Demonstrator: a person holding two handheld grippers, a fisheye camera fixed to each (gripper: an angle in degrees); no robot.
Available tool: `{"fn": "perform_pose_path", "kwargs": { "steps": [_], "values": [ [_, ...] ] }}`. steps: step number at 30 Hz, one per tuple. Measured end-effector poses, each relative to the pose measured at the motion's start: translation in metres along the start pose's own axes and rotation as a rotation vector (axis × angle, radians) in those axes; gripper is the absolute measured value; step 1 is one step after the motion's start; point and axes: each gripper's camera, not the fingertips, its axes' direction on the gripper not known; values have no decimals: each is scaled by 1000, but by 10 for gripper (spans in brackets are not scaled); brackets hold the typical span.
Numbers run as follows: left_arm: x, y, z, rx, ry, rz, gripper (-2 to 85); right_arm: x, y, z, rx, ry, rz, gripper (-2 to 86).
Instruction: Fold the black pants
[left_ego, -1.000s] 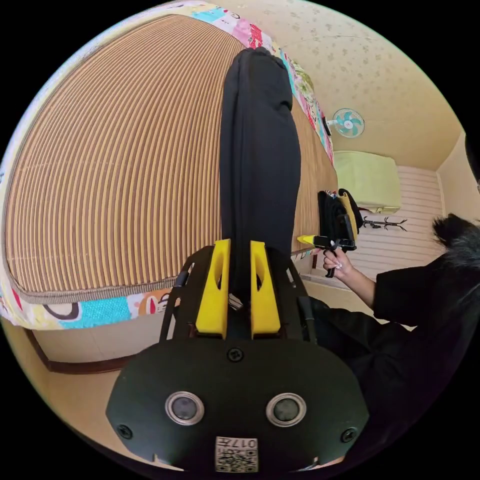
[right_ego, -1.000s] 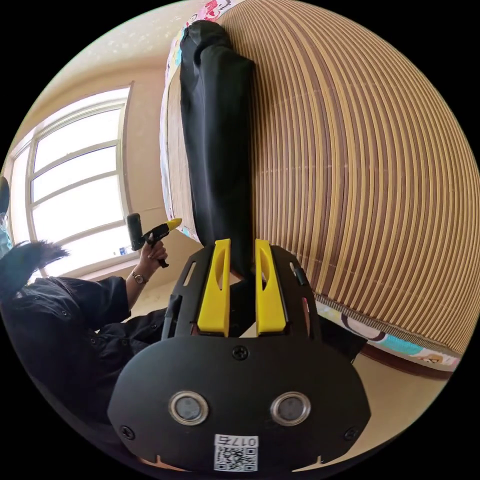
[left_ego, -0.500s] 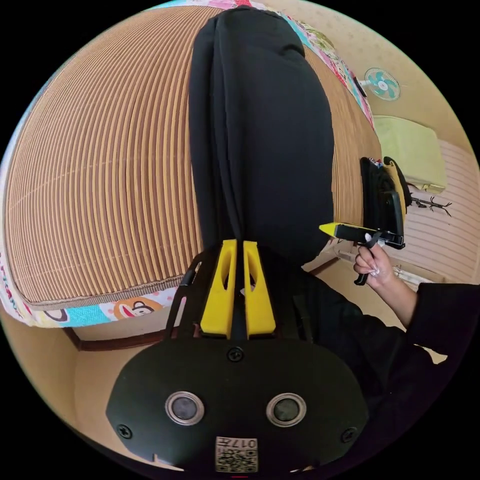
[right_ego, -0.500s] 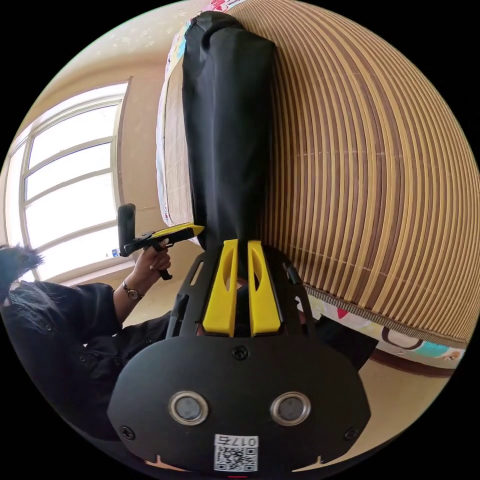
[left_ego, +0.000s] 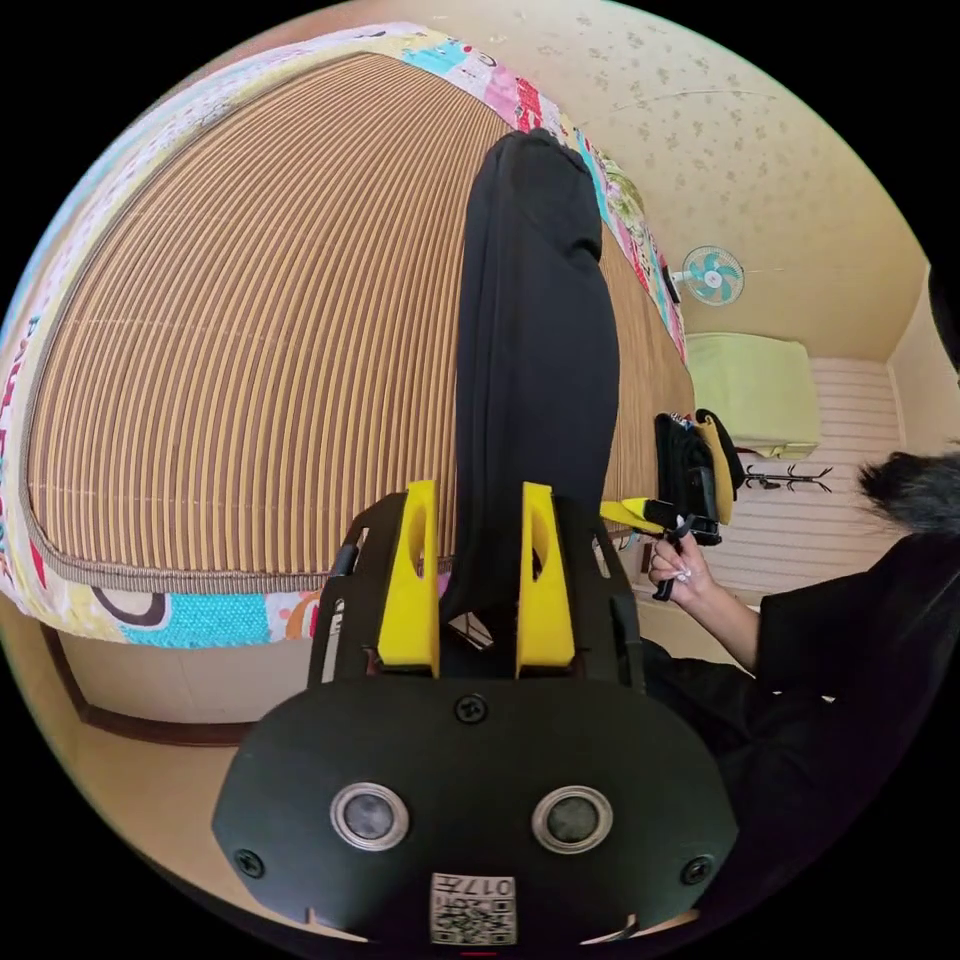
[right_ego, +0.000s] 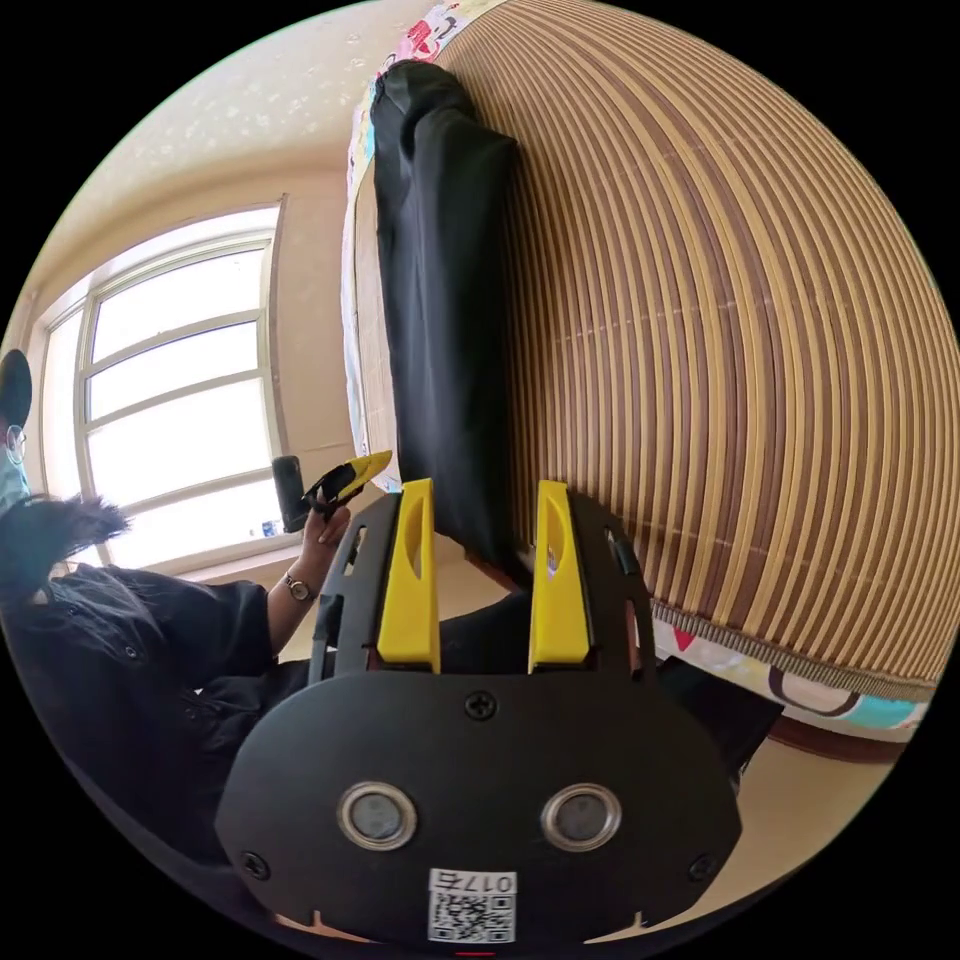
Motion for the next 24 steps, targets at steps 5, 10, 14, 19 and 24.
{"fn": "perform_pose_path", "kwargs": {
  "steps": [5, 10, 14, 19, 24],
  "values": [
    [-22, -37, 26, -90, 93, 24, 143, 31, -39, 16, -79, -227, -46, 118],
    [-18, -34, 58, -318, 73, 11, 75, 43, -49, 35, -204, -325, -32, 77],
    [5, -12, 16, -241, 251, 125, 48, 22, -8, -2, -149, -420, -74, 28],
    [97, 2, -88, -104, 555, 434, 50, -78, 44, -100, 25, -623, -321, 7],
    [224, -10, -212, 41, 674, 752, 65, -223, 75, -190, 122, -614, -699, 2]
  ]
}}
